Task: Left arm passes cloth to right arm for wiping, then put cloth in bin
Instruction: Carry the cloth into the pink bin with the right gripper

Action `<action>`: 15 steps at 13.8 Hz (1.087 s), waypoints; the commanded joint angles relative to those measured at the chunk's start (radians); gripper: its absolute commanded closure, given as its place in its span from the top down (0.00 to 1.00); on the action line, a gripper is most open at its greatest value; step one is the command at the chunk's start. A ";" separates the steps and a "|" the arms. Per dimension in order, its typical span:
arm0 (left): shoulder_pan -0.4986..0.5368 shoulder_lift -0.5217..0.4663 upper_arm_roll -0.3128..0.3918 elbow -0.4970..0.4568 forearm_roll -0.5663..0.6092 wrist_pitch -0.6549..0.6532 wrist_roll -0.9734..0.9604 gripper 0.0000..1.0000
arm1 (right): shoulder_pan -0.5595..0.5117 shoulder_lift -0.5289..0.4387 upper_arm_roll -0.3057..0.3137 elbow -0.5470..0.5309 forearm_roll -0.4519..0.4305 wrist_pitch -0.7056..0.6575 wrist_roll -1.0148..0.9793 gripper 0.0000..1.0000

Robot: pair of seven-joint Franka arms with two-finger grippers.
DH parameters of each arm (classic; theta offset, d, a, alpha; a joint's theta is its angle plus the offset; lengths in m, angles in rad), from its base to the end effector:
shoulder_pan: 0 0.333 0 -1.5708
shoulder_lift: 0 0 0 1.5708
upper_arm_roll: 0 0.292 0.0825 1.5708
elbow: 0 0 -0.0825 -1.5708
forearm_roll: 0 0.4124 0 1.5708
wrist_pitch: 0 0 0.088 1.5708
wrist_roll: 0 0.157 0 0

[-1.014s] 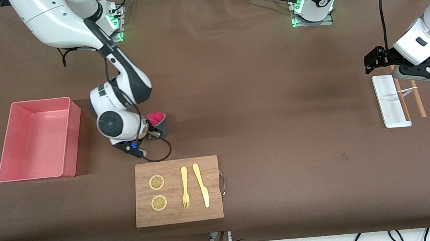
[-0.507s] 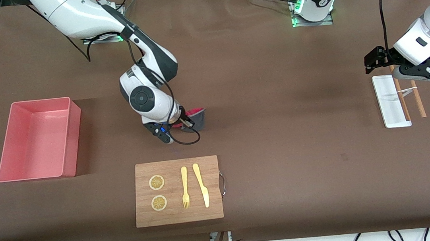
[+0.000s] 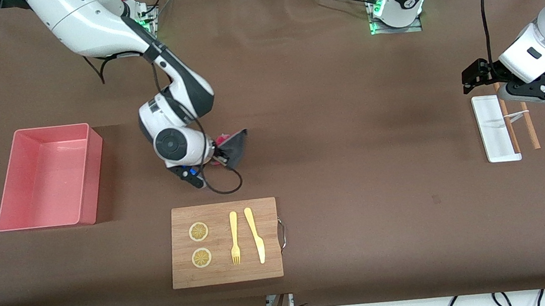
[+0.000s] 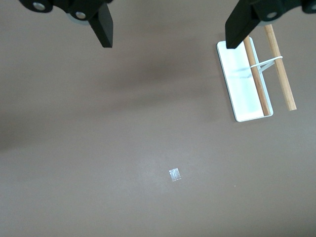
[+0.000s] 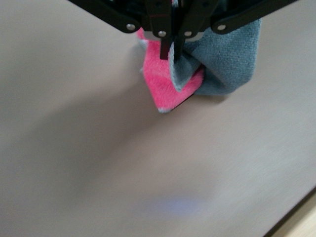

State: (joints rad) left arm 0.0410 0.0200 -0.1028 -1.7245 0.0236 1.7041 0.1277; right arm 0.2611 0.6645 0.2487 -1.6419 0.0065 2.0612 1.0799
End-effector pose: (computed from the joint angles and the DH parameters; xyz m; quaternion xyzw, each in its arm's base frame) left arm 0.5895 -0.0328 0.4729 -0.9951 0.0964 0.0205 0.0100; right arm 0.5750 0.3184 0.1351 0.9450 -0.2962 -0.1368 0.0235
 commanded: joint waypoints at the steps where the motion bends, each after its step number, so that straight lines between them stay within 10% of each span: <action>1: 0.002 -0.003 0.002 0.005 -0.017 -0.012 0.003 1.00 | -0.016 -0.006 -0.072 0.011 -0.016 -0.075 -0.173 0.00; 9: 0.002 -0.002 0.002 0.005 -0.017 -0.014 0.003 1.00 | -0.023 -0.103 -0.259 0.039 -0.010 -0.234 -0.525 0.00; 15: 0.002 -0.002 0.002 0.005 -0.017 -0.012 0.003 1.00 | -0.068 -0.177 -0.365 0.329 -0.010 -0.700 -0.794 0.00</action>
State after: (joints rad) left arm 0.0412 0.0207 -0.1026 -1.7246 0.0236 1.7040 0.1277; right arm 0.2188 0.4735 -0.0536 -1.3881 0.0010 1.4641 0.4231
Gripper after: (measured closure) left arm 0.000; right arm 0.978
